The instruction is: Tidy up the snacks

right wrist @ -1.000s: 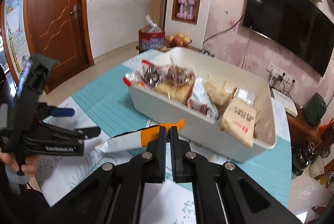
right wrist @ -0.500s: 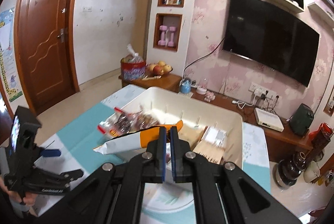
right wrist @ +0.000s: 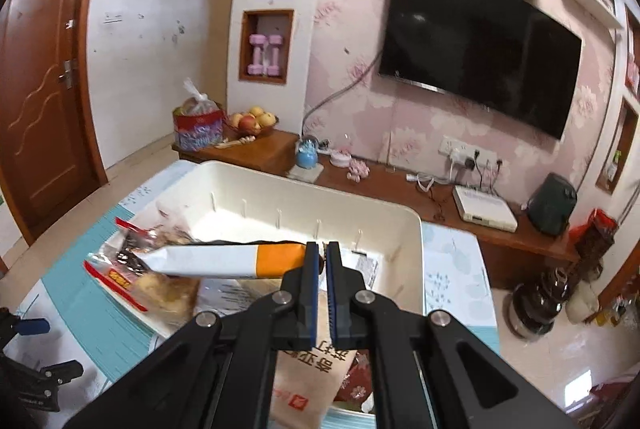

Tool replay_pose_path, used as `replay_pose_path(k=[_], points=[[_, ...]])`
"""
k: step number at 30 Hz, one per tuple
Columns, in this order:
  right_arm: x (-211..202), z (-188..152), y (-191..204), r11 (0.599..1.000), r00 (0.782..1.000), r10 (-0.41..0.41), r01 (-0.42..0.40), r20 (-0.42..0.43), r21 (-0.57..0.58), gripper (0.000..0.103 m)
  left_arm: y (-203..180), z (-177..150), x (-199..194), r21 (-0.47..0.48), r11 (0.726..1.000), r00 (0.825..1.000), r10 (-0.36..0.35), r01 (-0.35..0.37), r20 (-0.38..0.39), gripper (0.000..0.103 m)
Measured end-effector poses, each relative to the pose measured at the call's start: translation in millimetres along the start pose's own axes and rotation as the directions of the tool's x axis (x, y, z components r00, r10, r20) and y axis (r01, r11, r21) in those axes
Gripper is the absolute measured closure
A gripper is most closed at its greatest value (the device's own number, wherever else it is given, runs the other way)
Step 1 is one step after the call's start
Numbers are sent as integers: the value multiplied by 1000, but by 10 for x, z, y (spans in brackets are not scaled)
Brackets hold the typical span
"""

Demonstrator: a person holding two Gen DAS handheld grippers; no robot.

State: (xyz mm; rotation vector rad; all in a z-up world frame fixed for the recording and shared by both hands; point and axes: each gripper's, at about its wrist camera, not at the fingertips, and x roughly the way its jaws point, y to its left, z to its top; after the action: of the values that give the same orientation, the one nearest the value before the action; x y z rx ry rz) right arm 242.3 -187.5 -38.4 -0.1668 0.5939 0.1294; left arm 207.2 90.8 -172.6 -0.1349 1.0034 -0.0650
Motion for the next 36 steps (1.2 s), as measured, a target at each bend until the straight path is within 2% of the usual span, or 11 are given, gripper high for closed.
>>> replay_pose_path(k=[6,8,10,12,17,23,25,32,36], points=[[9,-48,-89,998,999,-45,46,-30,31,97,-45,-4,-99,12,1000,1000,4,-4,20,18],[-58,-48,-125,997,998,-60,61,-33,40,88,-77,-9,-188,19,1000,999,1,-2,38,18],[-170,-40,-170,995,996,-88,89,-23,50,67,-110,-22,-301,26,1000,998,-3,2,60,18],[-276,-50,-218,992,994,-107,108,-13,68,62,-139,-37,-422,33,999,997,-9,6,83,18],[-546,-185,-257,988,992,-121,125,-41,89,57,-223,-125,-780,57,998,990,-19,11,140,18],[-951,-484,-123,991,992,-99,105,-74,82,39,-284,-281,-1127,86,996,982,-21,5,186,18],[-1053,-573,-62,991,991,-98,106,-95,86,28,-309,-339,-1207,97,995,981,-21,2,192,18],[-1459,-947,43,975,985,-93,120,-145,187,20,-428,-478,-1431,120,993,980,-8,-16,197,18],[-1622,-992,88,962,976,-106,149,-189,229,18,-535,-466,-1541,134,990,981,11,-38,195,18]])
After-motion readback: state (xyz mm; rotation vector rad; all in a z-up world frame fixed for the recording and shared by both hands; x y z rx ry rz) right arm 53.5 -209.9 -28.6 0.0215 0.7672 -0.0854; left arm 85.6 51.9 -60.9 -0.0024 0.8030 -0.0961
